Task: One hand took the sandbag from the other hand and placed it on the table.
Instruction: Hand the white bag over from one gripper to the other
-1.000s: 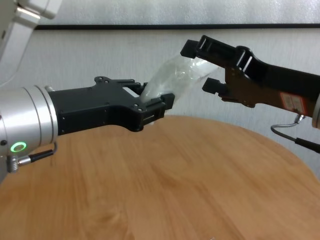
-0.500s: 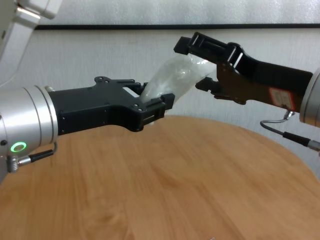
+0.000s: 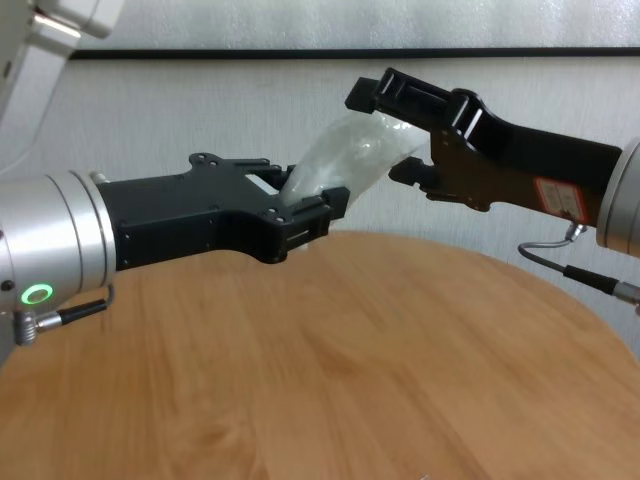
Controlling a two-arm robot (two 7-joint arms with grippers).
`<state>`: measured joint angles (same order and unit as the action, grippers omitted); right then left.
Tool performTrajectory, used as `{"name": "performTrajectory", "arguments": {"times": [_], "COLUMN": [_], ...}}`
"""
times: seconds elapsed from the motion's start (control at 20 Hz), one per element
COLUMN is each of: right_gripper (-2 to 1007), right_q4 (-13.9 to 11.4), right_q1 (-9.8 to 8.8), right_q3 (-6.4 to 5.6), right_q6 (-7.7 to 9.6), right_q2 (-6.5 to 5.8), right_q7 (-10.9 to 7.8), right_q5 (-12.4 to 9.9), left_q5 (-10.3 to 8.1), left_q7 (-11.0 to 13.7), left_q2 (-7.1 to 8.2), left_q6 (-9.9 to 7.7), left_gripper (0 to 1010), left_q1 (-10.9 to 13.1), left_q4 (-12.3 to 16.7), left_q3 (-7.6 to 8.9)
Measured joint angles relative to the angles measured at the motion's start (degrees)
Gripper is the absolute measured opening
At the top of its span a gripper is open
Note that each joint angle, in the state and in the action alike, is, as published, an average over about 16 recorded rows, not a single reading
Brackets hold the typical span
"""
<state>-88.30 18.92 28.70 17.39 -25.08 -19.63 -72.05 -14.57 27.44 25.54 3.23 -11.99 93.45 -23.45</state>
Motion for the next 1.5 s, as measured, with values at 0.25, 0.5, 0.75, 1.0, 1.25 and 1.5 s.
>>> {"name": "performTrajectory", "arguments": {"times": [0.25,0.5,0.75,1.0,1.25,1.5], "right_gripper": [915,804,673,584,539,536], "right_q4": [-0.15,-0.29,-0.35,-0.4,-0.43,-0.45], "right_q1": [-0.13,-0.25,-0.3,-0.33,-0.36,-0.38], "right_q3": [-0.09,-0.18,-0.23,-0.27,-0.29,-0.3], "right_q6": [-0.01,-0.03,-0.04,-0.06,-0.06,-0.06], "right_q2": [-0.01,-0.03,-0.05,-0.06,-0.07,-0.07], "right_q7": [0.02,0.04,0.06,0.06,0.05,0.04], "right_q5": [0.05,0.09,0.12,0.15,0.16,0.17], "left_q5": [0.0,0.0,0.0,0.0,0.0,0.0], "left_q7": [0.0,0.0,0.0,0.0,0.0,0.0], "left_q2": [0.0,0.0,0.0,0.0,0.0,0.0], "left_q6": [0.0,0.0,0.0,0.0,0.0,0.0], "left_gripper": [385,385,385,385,385,385], "left_q1": [0.0,0.0,0.0,0.0,0.0,0.0], "left_q4": [0.0,0.0,0.0,0.0,0.0,0.0], "left_q3": [0.0,0.0,0.0,0.0,0.0,0.0]}}
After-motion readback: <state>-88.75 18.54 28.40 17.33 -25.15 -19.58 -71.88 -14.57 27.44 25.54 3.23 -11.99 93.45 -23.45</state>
